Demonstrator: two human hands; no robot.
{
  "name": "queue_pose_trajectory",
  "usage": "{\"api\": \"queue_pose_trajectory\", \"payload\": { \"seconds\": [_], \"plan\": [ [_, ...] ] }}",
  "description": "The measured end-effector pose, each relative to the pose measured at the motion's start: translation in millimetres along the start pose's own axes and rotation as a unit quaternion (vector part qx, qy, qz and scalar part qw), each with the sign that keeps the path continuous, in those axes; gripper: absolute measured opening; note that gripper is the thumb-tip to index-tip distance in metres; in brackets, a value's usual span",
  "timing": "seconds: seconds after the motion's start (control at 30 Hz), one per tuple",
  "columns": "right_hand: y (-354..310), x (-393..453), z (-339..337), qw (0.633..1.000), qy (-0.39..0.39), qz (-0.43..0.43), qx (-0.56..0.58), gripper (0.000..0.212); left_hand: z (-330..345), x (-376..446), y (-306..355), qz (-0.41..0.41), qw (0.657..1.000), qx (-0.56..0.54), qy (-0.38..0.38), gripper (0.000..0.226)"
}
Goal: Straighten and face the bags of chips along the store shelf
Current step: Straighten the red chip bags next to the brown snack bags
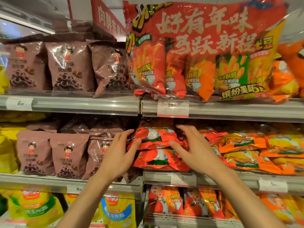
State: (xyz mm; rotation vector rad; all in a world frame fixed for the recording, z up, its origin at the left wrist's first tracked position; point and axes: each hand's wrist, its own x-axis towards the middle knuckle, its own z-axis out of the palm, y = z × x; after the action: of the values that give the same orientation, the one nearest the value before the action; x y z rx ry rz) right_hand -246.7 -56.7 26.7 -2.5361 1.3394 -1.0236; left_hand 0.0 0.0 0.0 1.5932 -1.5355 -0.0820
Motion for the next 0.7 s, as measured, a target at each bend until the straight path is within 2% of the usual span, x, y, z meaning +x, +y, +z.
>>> {"api": "queue_pose_trajectory", "payload": {
  "seconds": [0.1, 0.17, 0.3, 0.37, 0.5, 0.7],
  "plan": [
    [-5, 16, 4, 0.998, -0.057, 0.009, -0.039, 0.073, 3, 19, -4, -0.028, 0.998, -0.002, -0.049, 0.064],
    [-9, 25, 6, 0.995, -0.091, 0.028, -0.040, 0.074, 3, 30, -1, -0.061, 0.993, -0.041, -0.090, 0.073],
    [-17, 30, 13, 0.991, -0.126, 0.036, -0.041, 0.072, 5, 38, 5, -0.114, 0.981, -0.102, -0.117, 0.066],
    [-17, 30, 15, 0.990, -0.127, 0.039, -0.038, 0.072, 5, 40, 6, -0.130, 0.976, -0.129, -0.116, 0.069],
    [-14, 28, 10, 0.992, -0.116, 0.047, 0.033, 0.072, 1, 37, 14, -0.147, 0.960, -0.211, -0.108, 0.044],
    [-9, 10, 15, 0.988, -0.057, 0.041, 0.140, 0.073, -3, 28, 12, -0.199, 0.926, -0.305, -0.097, 0.060]
  ]
}}
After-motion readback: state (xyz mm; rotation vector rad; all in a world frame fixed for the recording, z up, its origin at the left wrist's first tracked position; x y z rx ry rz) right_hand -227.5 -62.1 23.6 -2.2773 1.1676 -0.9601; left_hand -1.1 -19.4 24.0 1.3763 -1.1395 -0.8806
